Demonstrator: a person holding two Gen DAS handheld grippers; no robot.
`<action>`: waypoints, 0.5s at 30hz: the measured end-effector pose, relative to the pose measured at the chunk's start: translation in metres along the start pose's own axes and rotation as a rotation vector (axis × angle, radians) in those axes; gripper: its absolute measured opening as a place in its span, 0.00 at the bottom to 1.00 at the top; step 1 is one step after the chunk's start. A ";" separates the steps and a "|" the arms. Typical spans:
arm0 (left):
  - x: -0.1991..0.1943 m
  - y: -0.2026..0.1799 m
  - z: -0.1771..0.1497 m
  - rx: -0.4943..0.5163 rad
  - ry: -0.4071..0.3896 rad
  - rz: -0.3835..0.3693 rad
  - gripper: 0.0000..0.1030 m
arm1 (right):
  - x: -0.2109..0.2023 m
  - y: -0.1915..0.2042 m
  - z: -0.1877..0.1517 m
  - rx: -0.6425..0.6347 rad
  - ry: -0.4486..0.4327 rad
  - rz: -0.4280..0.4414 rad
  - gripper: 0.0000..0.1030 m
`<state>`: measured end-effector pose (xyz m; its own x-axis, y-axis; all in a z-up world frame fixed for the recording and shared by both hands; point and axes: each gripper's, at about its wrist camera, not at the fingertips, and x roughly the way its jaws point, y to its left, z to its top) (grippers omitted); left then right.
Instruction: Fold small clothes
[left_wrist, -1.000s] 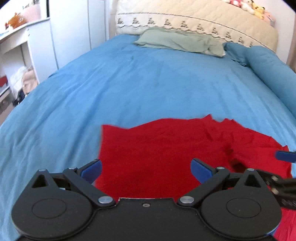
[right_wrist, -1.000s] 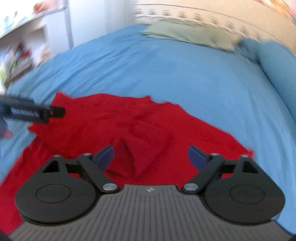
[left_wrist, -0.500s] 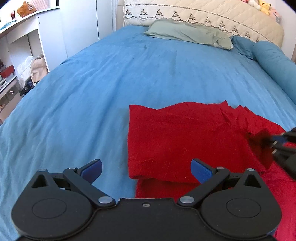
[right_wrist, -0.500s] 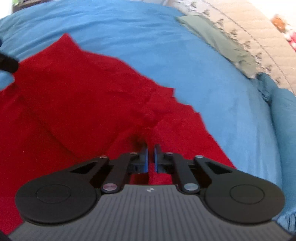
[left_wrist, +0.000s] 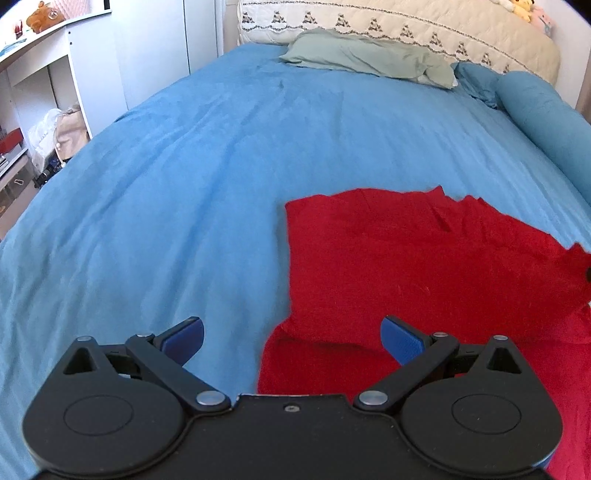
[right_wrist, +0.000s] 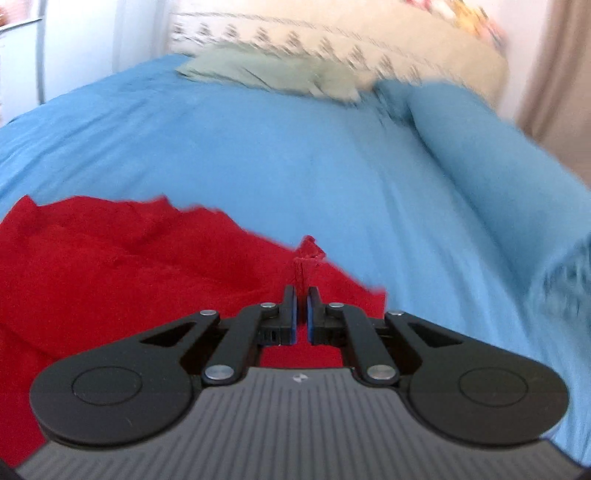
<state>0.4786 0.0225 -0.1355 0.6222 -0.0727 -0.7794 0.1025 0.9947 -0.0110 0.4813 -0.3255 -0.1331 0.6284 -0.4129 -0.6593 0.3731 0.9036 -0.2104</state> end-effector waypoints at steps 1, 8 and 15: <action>0.001 -0.002 -0.002 0.004 0.005 0.000 1.00 | 0.004 -0.006 -0.006 0.028 0.020 0.002 0.20; -0.002 -0.020 -0.008 0.052 0.009 -0.017 1.00 | 0.026 -0.023 -0.032 0.150 0.136 -0.058 0.40; 0.012 -0.036 0.011 0.101 -0.040 -0.073 1.00 | -0.004 -0.014 -0.032 0.108 0.032 0.070 0.77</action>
<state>0.4909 -0.0152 -0.1380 0.6405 -0.1492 -0.7533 0.2245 0.9745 -0.0021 0.4520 -0.3332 -0.1508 0.6340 -0.3440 -0.6926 0.4016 0.9118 -0.0853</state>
